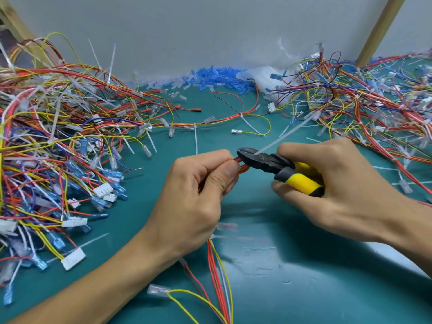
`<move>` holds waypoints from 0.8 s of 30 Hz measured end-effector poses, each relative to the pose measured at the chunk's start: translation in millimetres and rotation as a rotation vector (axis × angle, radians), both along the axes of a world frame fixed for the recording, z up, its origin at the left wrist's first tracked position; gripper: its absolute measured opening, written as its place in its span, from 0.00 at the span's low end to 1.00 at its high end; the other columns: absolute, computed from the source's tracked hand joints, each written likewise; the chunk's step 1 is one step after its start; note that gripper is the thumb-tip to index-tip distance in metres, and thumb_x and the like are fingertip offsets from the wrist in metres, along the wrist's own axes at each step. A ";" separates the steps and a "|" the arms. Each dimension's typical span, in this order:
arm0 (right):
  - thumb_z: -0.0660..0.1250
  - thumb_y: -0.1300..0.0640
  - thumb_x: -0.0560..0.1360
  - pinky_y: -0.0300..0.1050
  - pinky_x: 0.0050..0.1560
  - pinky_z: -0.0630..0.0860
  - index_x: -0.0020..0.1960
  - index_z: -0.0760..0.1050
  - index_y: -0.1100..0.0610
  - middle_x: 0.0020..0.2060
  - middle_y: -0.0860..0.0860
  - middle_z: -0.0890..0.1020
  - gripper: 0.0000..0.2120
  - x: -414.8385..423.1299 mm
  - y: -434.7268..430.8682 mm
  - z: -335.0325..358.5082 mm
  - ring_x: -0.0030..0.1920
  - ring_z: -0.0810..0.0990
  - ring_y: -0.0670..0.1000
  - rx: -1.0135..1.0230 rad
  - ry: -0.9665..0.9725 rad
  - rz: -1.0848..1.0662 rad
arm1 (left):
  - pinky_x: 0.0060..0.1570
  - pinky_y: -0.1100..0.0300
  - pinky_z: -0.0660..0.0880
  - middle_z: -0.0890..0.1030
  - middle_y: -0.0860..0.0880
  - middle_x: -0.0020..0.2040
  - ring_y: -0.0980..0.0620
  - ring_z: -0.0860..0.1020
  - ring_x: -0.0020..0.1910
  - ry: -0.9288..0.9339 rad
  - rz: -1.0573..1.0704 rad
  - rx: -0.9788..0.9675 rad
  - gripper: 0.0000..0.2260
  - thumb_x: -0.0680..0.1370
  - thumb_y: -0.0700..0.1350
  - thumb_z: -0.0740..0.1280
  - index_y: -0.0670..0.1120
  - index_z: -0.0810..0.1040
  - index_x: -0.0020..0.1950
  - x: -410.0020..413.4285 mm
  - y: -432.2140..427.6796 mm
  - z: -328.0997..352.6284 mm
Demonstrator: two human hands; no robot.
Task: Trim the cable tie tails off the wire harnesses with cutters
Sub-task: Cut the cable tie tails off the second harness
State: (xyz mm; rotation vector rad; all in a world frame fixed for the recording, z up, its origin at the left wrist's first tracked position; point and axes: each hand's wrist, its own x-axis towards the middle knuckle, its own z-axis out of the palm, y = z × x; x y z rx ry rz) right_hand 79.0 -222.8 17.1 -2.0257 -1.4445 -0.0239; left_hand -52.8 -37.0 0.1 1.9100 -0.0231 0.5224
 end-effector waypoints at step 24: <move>0.70 0.49 0.78 0.43 0.31 0.62 0.39 0.65 0.49 0.30 0.48 0.68 0.15 2.9 0.8 1.0 0.32 0.66 0.53 -0.045 -0.021 -0.018 | 0.25 0.66 0.55 0.61 0.55 0.28 0.55 0.56 0.24 0.025 -0.080 -0.263 0.18 0.83 0.44 0.59 0.36 0.64 0.36 -0.9 -6.2 -0.5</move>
